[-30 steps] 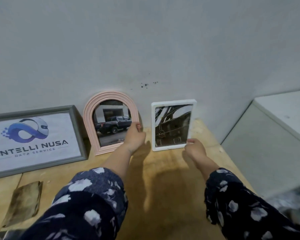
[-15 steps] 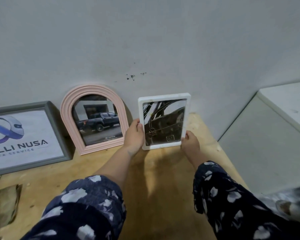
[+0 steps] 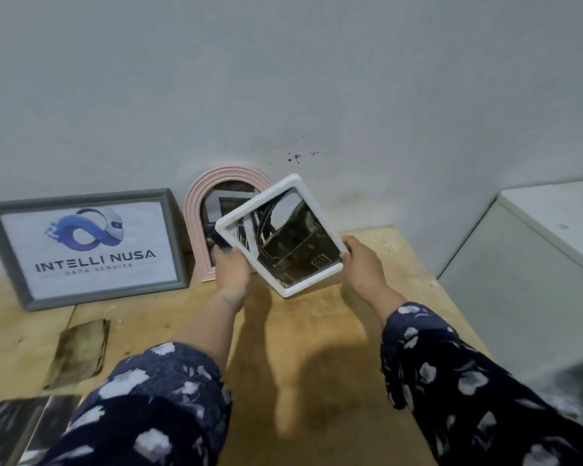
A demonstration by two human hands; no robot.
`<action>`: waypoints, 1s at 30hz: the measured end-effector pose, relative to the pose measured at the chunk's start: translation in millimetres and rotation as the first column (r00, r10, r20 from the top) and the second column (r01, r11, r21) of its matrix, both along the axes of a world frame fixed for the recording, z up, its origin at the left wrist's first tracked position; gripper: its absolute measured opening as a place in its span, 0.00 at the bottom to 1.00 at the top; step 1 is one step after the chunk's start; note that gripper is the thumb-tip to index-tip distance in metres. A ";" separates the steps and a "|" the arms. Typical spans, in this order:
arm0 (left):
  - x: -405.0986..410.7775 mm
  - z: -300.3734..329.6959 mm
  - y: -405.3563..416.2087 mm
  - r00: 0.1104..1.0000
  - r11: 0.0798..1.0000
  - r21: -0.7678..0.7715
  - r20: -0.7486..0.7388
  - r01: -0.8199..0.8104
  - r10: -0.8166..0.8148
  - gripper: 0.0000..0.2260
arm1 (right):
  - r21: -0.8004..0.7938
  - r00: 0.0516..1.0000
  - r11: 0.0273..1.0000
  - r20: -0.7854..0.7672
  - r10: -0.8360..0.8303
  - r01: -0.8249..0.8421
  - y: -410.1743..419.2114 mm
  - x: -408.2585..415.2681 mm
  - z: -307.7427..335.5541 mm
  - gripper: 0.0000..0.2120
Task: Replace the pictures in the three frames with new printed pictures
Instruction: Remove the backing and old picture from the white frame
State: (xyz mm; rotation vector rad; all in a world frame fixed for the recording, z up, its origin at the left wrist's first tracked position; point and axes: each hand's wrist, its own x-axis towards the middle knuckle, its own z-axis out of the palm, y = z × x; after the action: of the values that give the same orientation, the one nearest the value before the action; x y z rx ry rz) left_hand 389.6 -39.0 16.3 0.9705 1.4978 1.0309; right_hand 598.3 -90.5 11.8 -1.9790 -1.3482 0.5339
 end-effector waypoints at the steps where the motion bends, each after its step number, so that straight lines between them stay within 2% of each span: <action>1: -14.7 7.1 -7.6 0.997 0.997 0.034 -0.033 -0.071 0.072 0.23 | 0.011 0.997 0.999 0.061 0.037 -0.038 -4.0 -10.2 6.7 0.16; 4: -65.0 23.4 -36.6 0.973 0.976 0.145 -0.145 -0.160 0.181 0.22 | 0.032 0.953 0.987 0.268 0.145 -0.159 -22.9 -46.5 24.2 0.14; 8: -110.1 40.6 -72.3 0.940 0.957 0.262 -0.281 -0.120 0.195 0.19 | 0.043 0.831 0.964 0.519 0.203 -0.262 -47.1 -89.7 28.2 0.16; 12: -140.7 38.5 -110.1 0.919 0.982 0.191 -0.385 -0.012 0.086 0.26 | 0.021 0.712 0.950 0.667 0.217 -0.310 -84.4 -135.2 21.4 0.22; 15: -155.4 21.4 -135.0 0.890 0.994 0.096 -0.455 0.053 -0.003 0.30 | 0.074 0.687 0.941 0.702 0.186 -0.329 -109.2 -154.4 5.3 0.22; 19: -168.7 1.8 -161.3 0.838 0.993 0.074 -0.545 0.094 -0.039 0.30 | 0.150 0.700 0.935 0.702 0.127 -0.320 -139.0 -164.1 -20.2 0.18; 22: -170.1 -8.4 -178.7 0.804 0.989 0.067 -0.591 0.135 -0.069 0.26 | 0.093 0.687 0.957 0.716 0.127 -0.274 -164.3 -167.4 -39.7 0.21; 25: -172.0 -23.2 -188.6 0.808 0.990 0.020 -0.580 0.141 -0.103 0.23 | 0.018 0.664 0.966 0.729 0.164 -0.257 -185.1 -172.6 -54.9 0.24; 30: -176.0 -49.3 -195.6 0.852 0.985 -0.062 -0.494 0.163 -0.173 0.21 | -0.032 0.627 0.959 0.751 0.209 -0.281 -205.4 -178.8 -71.3 0.19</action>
State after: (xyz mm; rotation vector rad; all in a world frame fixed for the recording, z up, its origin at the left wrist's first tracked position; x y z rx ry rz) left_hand 213.5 -234.6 -33.0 1.4041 1.7931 0.6611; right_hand 419.5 -295.9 -59.5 -2.0224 -2.1212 -0.3071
